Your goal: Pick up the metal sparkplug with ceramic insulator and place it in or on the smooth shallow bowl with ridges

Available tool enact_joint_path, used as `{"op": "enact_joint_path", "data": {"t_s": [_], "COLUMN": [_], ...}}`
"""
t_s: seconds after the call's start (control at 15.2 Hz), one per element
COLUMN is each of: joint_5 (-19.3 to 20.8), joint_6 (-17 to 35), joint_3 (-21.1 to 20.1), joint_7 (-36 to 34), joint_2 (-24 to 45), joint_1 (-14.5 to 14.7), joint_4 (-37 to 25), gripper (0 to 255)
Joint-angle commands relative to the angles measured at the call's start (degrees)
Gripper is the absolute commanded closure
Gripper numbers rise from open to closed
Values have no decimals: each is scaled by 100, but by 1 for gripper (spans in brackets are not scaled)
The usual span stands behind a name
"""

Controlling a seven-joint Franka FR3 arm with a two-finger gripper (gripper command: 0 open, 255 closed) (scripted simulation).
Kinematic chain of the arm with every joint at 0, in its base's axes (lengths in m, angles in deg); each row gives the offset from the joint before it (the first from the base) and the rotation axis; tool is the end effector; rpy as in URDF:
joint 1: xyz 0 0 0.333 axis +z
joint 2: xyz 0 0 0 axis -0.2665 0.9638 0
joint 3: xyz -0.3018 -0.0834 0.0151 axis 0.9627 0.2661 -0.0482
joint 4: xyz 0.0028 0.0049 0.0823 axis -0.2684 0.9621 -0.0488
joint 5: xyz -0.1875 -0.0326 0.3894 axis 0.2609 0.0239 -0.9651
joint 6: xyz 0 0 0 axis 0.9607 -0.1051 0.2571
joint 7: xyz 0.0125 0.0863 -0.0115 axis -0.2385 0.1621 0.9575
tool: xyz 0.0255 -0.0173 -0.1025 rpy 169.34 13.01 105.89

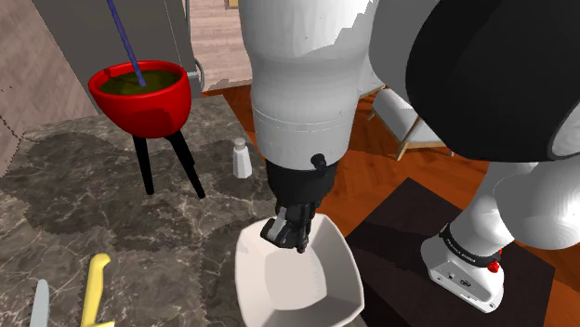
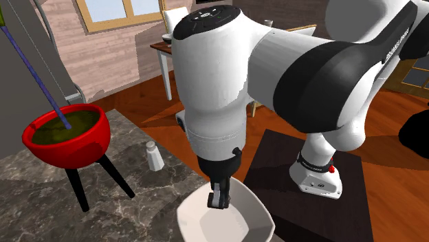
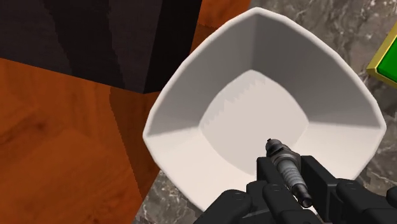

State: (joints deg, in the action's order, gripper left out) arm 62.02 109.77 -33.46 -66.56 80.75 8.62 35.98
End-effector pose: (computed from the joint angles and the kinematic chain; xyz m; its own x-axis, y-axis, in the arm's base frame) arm 0.2626 0.5031 0.5235 0.9554 0.2850 -0.0774 0.2872 -0.9577 0.0188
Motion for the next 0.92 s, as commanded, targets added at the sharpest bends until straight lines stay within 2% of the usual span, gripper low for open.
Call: {"op": "enact_joint_path", "data": {"t_s": [0.0,0.53,0.86], "joint_5": [5,36,40], "joint_6": [144,757,803], "joint_3": [-11,-51,-55], "joint_7": [-4,-15,-18], "joint_2": [16,104,115], "joint_1": [5,23,24], "joint_4": [129,667,704], "gripper": [255,255,255]}}
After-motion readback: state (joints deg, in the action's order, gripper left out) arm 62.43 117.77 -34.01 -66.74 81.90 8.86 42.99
